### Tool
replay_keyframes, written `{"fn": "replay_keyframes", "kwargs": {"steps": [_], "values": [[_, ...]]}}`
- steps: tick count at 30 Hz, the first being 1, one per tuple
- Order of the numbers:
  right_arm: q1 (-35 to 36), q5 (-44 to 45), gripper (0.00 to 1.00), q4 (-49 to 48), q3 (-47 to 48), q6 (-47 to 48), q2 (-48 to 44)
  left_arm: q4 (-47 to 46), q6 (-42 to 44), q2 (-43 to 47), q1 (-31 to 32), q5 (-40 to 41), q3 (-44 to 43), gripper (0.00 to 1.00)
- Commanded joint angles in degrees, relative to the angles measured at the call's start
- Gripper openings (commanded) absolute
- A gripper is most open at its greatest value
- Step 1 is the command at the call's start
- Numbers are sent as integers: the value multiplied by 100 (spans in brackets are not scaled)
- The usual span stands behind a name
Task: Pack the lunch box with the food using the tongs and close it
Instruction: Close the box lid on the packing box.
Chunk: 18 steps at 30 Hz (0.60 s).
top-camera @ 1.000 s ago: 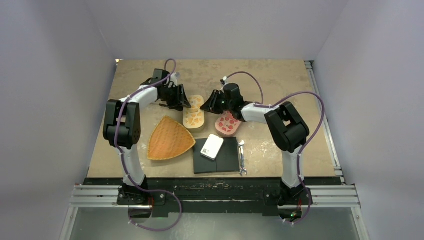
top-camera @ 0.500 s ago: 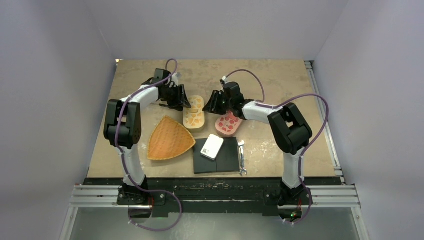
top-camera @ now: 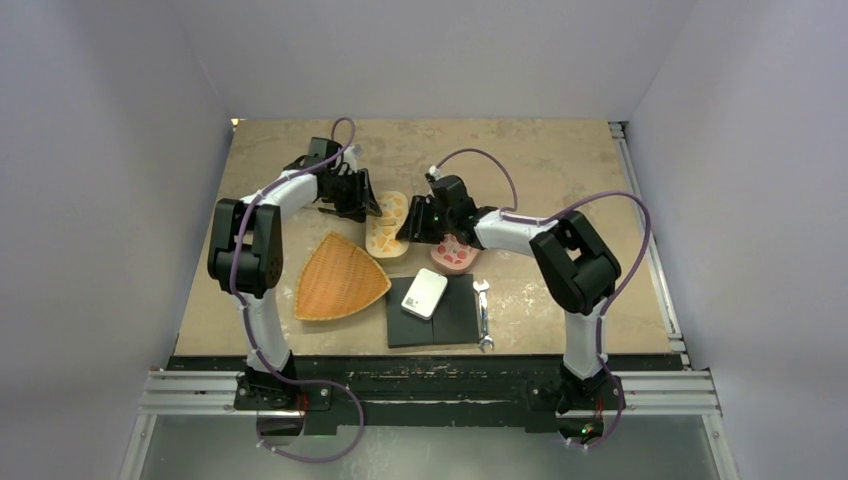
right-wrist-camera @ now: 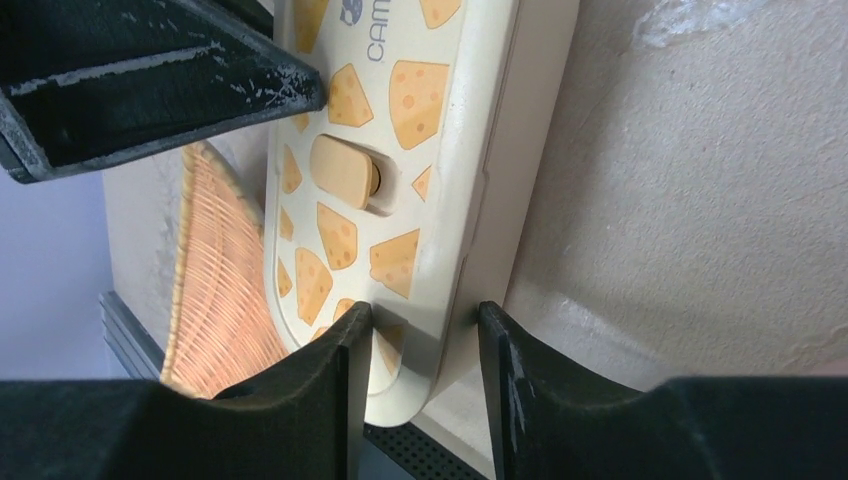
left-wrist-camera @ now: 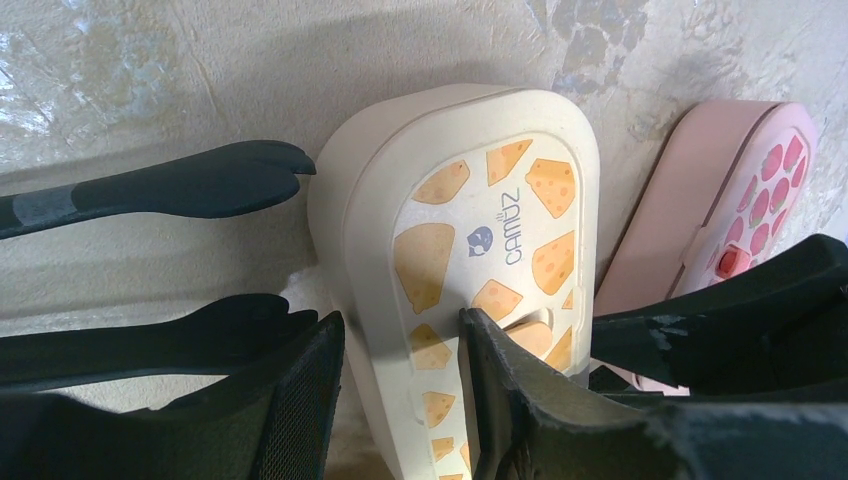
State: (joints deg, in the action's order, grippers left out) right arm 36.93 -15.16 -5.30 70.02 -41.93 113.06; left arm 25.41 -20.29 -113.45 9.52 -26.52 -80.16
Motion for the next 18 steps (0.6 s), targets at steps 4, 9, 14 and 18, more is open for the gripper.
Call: {"fn": "replay_keyframes", "kwargs": {"steps": [4, 9, 14, 18], "values": [[161, 564, 37, 469, -376, 23, -196, 94, 188, -99, 58, 341, -38, 44], [269, 917, 34, 620, -783, -42, -209, 126, 201, -100, 109, 431, 8, 44], [433, 1233, 33, 739, -1056, -98, -227, 179, 255, -54, 233, 636, 68, 45], [561, 1338, 33, 746, -1256, -176, -286, 126, 273, 91, 328, 871, 146, 46]]}}
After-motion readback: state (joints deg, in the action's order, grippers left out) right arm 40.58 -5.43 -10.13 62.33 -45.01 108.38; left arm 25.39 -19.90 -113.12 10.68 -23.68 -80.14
